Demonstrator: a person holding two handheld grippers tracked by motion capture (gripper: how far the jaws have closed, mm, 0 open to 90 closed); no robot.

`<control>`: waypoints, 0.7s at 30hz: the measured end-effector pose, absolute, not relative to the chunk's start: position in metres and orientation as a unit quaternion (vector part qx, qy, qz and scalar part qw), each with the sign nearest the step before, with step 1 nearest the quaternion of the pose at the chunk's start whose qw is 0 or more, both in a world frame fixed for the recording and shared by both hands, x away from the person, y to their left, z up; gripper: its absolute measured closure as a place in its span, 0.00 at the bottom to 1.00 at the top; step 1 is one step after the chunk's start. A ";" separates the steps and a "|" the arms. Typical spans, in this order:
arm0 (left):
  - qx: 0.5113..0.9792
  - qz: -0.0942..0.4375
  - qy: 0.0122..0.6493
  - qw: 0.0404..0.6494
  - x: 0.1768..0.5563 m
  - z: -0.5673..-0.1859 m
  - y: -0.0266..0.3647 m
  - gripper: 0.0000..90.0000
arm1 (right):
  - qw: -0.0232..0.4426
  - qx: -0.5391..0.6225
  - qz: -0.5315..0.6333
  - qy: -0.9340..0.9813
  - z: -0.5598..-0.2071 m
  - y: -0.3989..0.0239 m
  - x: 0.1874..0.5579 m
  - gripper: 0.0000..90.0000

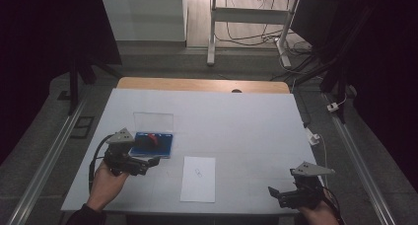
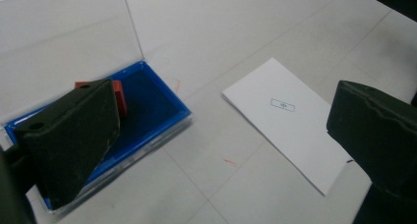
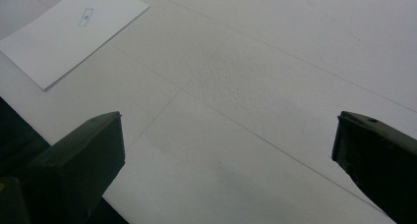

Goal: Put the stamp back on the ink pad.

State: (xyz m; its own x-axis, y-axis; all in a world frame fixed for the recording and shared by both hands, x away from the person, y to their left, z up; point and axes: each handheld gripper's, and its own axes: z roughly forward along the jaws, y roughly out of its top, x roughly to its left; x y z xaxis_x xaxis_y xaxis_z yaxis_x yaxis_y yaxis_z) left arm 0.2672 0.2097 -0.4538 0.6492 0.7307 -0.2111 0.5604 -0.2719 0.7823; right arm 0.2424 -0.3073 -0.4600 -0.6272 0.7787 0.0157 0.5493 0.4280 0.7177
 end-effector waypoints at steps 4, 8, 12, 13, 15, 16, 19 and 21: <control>0.788 0.092 0.407 0.453 0.257 -0.452 0.212 0.00 | 0.162 0.399 0.353 0.831 -0.460 -0.307 0.243 0.00; 0.784 0.088 0.409 0.459 0.247 -0.452 0.216 0.00 | 0.162 0.399 0.353 0.831 -0.460 -0.307 0.243 0.00; 0.780 0.086 0.411 0.464 0.237 -0.452 0.221 0.00 | 0.161 0.398 0.353 0.831 -0.460 -0.306 0.243 0.00; 0.779 0.086 0.413 0.464 0.234 -0.452 0.223 0.00 | 0.161 0.398 0.353 0.832 -0.460 -0.306 0.243 0.00; 0.778 0.087 0.415 0.463 0.229 -0.453 0.226 0.00 | 0.161 0.398 0.353 0.831 -0.460 -0.306 0.243 0.00; 0.778 0.089 0.416 0.461 0.227 -0.453 0.227 0.00 | 0.161 0.398 0.353 0.831 -0.460 -0.306 0.243 0.00; 0.778 0.095 0.423 0.456 0.220 -0.456 0.232 0.00 | 0.162 0.398 0.352 0.832 -0.460 -0.306 0.243 0.00; 0.777 0.096 0.426 0.453 0.215 -0.458 0.235 0.00 | 0.162 0.398 0.352 0.831 -0.460 -0.307 0.243 0.00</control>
